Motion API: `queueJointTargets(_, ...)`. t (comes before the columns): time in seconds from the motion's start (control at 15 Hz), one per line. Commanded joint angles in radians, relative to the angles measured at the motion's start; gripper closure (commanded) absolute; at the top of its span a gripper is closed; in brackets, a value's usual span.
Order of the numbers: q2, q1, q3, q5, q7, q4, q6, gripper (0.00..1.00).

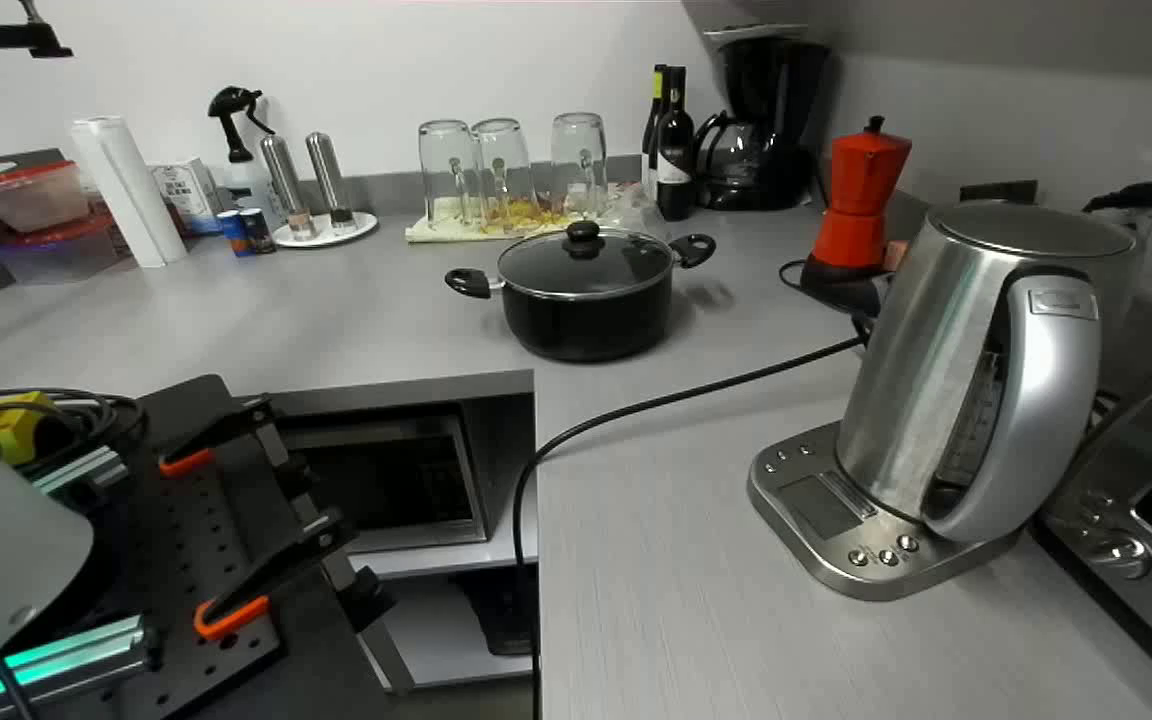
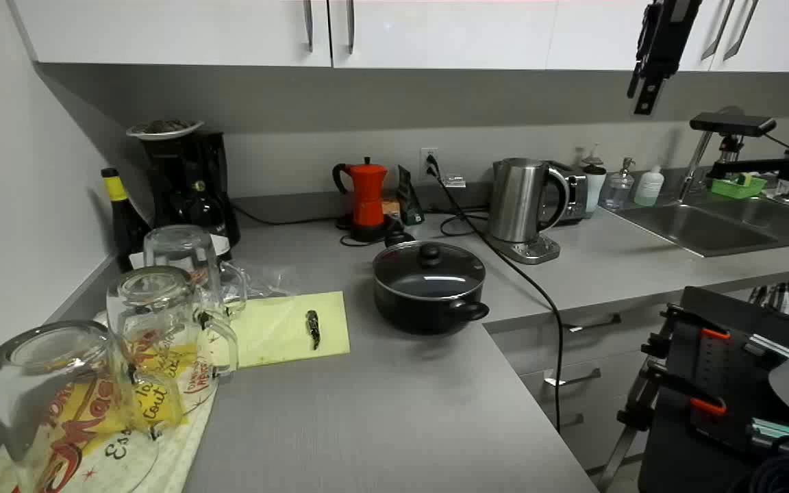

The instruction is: Take the lid off of the pot

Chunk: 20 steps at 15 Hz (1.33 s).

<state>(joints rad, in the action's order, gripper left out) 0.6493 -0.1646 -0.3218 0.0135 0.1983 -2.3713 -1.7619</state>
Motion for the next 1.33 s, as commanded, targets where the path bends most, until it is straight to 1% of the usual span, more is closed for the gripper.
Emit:
queueJointTargets(0.0,-0.004,-0.015,0.011,-0.008,0.008,0.004,0.002,0.00)
queueJointTargets(0.53,-0.003,-0.015,0.011,-0.008,0.008,0.005,0.002,0.00)
queueJointTargets(0.67,-0.013,-0.015,0.030,-0.011,-0.022,0.005,-0.002,0.00)
queueJointTargets(0.93,-0.050,-0.002,0.098,-0.007,-0.092,0.012,-0.054,0.00)
queueJointTargets(1.27,-0.158,0.001,0.214,0.032,-0.242,0.035,-0.179,0.00)
